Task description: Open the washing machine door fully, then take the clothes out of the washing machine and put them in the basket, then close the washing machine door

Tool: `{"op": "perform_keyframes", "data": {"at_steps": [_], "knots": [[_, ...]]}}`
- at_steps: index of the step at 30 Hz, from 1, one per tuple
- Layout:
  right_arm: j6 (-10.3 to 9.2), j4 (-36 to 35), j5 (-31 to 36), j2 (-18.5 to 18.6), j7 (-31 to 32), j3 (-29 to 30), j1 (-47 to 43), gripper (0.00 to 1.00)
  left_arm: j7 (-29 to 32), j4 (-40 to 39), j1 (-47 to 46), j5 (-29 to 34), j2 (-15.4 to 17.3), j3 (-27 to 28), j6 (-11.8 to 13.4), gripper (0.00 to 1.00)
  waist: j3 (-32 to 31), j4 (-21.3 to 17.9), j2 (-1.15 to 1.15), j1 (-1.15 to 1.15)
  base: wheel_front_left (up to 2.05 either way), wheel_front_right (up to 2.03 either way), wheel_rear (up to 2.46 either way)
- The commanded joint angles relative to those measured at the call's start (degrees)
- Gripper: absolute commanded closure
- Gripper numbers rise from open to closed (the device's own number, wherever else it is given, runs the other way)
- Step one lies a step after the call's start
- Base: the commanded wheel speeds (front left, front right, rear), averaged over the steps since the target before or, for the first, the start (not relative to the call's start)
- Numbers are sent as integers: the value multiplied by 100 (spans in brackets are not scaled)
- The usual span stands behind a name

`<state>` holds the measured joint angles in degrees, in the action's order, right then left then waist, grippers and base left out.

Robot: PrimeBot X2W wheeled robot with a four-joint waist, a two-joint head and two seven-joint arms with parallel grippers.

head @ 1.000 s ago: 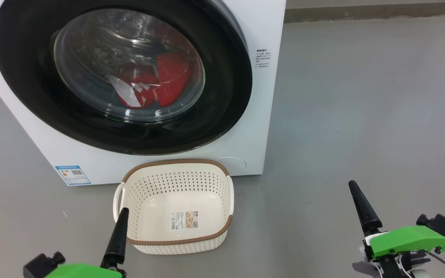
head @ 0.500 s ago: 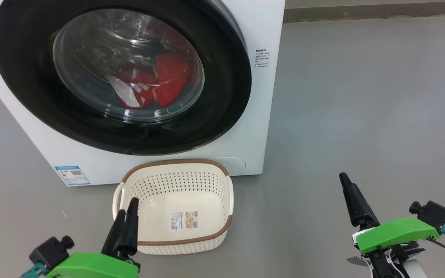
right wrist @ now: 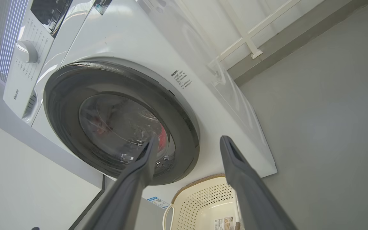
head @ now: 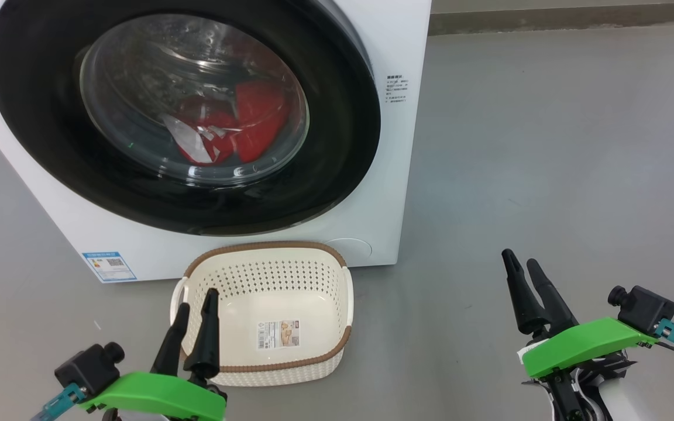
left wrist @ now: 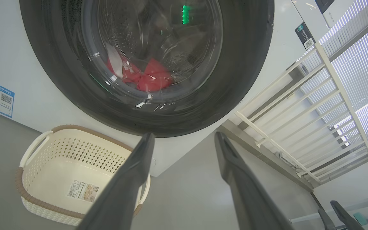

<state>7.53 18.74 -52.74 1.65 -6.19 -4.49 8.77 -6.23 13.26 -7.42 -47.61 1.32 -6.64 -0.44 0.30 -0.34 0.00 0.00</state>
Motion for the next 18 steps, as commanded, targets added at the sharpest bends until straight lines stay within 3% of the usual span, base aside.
{"op": "perform_keyframes", "data": {"at_steps": [1, 18], "knots": [[-3, -160, 187, 48, -88, -108, 299, 0, -78, -172, -282, 153, 91, 85, 52, 0, -2, 0, 0, 0, 0, 0, 0], [-3, -199, 1769, 75, -374, -73, 483, 0, -366, -76, -450, 1493, 127, -98, 319, 0, -47, -23, 0, 0, 0, 0, 0]]}}
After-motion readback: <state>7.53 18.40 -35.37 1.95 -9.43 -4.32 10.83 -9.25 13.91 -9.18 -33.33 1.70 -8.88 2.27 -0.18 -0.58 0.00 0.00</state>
